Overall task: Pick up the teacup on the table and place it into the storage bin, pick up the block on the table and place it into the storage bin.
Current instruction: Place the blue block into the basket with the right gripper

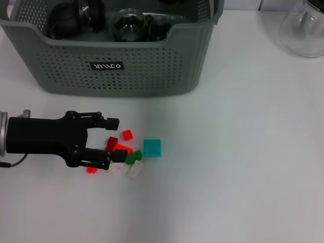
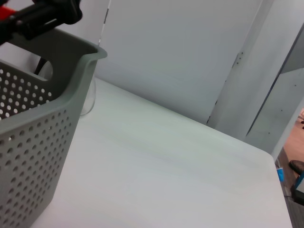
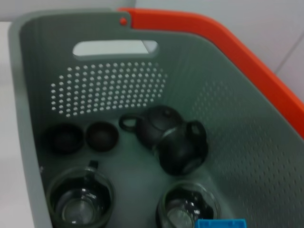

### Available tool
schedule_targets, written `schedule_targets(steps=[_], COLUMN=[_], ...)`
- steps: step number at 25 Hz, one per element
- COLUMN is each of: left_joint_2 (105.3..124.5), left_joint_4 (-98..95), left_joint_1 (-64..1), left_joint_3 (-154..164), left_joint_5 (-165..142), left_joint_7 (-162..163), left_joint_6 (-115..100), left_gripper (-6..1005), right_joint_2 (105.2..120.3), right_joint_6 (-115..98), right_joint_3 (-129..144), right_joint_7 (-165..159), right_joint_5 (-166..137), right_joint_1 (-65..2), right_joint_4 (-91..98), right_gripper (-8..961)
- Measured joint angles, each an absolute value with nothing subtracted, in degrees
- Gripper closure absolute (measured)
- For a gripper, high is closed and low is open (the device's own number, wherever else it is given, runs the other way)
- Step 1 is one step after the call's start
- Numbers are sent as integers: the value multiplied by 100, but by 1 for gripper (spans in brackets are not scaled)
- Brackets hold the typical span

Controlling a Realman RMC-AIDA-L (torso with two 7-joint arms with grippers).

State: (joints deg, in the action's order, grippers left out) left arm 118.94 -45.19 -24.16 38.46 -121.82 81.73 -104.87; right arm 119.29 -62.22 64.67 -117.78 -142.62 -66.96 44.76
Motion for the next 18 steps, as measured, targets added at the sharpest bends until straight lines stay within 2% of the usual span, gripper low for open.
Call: schedule_targets(steps=[4, 18], left_joint_2=[11892, 11908], left_joint_4=[-4498, -4500], left_joint_1=[-2432, -2469], left_joint_3=[3867, 3876], left_joint_5=[-12182, -12182], left_joint_7=[8174, 8168], left_joint_6=[-10442, -10387], left_gripper=[130, 130], right_joint_2=[11885, 11908], right_joint_6=[-6270, -6106], right_joint_3=[6488, 6504], right_joint_7=[-12098, -12243], right_joint_5=[-14427, -14814], right_joint_1=[-6659, -6660], right_joint_4=[4451, 4316], right_gripper=[514, 502])
